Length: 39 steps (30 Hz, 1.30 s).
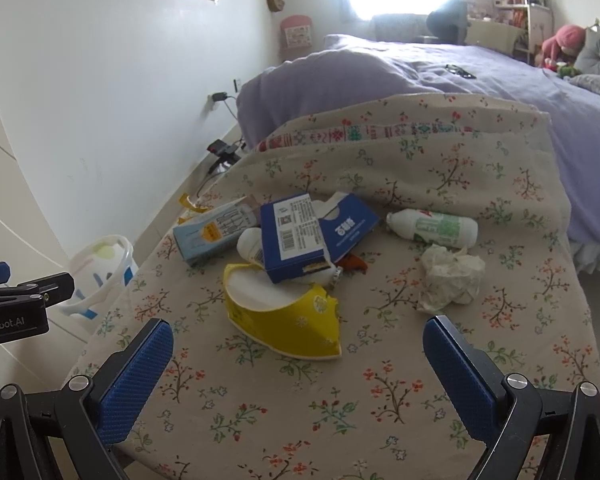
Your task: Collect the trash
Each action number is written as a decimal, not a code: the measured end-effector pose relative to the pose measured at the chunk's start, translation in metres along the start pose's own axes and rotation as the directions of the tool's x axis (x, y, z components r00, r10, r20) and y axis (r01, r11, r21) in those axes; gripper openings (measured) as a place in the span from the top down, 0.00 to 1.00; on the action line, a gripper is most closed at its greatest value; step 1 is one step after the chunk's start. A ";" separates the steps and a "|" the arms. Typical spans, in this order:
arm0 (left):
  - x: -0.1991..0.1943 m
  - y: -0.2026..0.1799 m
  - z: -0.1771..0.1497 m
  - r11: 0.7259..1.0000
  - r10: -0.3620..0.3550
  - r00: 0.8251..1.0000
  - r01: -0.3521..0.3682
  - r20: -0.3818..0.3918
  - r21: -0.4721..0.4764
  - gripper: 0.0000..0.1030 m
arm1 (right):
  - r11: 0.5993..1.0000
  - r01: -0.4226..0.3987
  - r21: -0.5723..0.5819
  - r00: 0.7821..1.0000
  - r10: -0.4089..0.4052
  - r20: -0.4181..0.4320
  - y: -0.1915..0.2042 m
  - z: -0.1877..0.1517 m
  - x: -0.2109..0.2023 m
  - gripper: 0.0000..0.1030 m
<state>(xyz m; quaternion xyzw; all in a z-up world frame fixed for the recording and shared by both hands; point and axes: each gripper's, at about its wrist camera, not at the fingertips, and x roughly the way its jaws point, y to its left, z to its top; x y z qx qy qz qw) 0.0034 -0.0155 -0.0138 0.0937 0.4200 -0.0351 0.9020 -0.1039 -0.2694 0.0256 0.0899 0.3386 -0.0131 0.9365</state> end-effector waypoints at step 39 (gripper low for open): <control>0.000 -0.002 -0.002 1.000 -0.011 1.000 0.011 0.000 0.009 0.11 | 1.000 -0.009 -0.002 1.000 0.009 -0.013 0.000 -0.004 0.003 0.00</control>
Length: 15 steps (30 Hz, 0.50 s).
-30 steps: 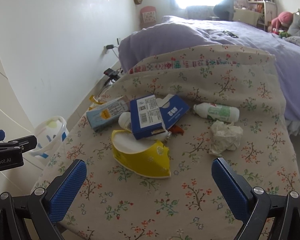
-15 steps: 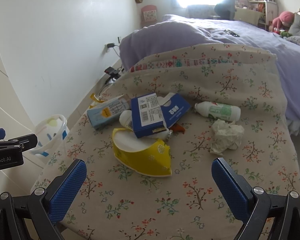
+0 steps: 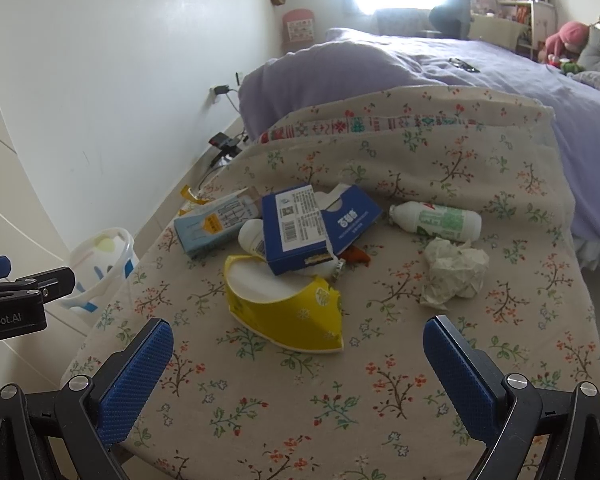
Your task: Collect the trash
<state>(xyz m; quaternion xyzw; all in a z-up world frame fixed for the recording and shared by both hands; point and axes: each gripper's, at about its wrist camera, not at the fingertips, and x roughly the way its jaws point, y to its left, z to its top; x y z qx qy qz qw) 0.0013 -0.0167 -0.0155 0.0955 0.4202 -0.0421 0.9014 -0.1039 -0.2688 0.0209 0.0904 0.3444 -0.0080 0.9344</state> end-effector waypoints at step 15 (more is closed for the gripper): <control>0.000 0.000 -0.001 1.000 -0.006 1.000 0.006 -0.001 0.000 0.11 | 1.000 0.002 0.000 1.000 -0.002 0.000 -0.001 -0.001 0.000 0.00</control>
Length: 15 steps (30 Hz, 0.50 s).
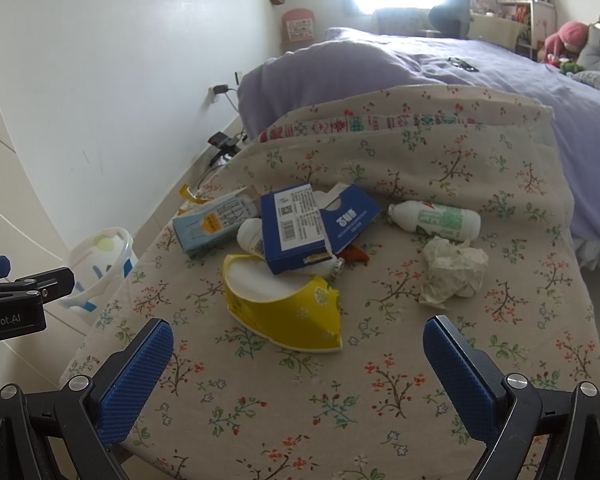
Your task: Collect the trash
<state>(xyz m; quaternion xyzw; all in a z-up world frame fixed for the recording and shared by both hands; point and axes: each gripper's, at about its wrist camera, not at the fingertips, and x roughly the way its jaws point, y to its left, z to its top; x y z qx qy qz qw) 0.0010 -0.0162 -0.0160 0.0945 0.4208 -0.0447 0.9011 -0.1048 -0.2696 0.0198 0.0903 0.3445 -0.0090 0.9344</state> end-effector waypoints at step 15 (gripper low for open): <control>-0.004 -0.011 -0.003 1.000 -0.010 1.000 0.010 -0.002 0.013 0.11 | 1.000 -0.004 0.017 1.000 0.004 0.005 -0.010 0.000 -0.006 0.00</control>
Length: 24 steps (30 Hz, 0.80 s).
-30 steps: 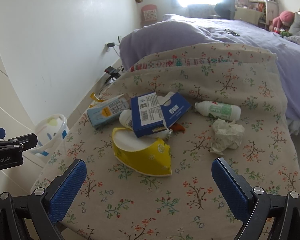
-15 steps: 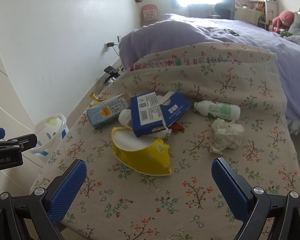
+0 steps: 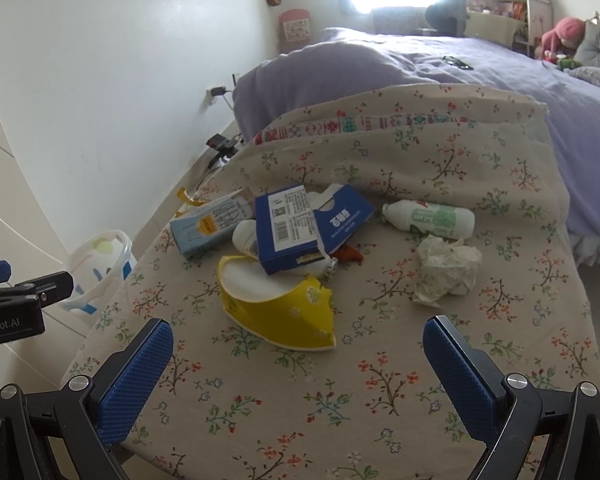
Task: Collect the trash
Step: 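Grasp the yellow plastic lid with the left tool while the right tool grasps crumpled paper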
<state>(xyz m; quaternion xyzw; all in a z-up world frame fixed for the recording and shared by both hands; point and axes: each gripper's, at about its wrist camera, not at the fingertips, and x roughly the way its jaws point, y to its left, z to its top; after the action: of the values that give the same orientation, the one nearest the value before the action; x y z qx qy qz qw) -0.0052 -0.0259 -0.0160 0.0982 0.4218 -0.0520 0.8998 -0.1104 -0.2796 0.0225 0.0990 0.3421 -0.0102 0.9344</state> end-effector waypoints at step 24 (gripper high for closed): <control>0.119 -0.076 0.042 0.808 -0.519 0.803 0.348 -0.293 -0.476 0.14 | 0.942 0.056 0.332 0.992 -0.014 -0.128 -0.084 -0.006 -0.023 0.00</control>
<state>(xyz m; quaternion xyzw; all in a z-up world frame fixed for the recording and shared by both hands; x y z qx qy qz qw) 0.0891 -0.1102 -0.0913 -0.1798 0.6132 -0.1520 0.7540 -0.1393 -0.3619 0.0181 0.2507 0.3945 -0.0786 0.8805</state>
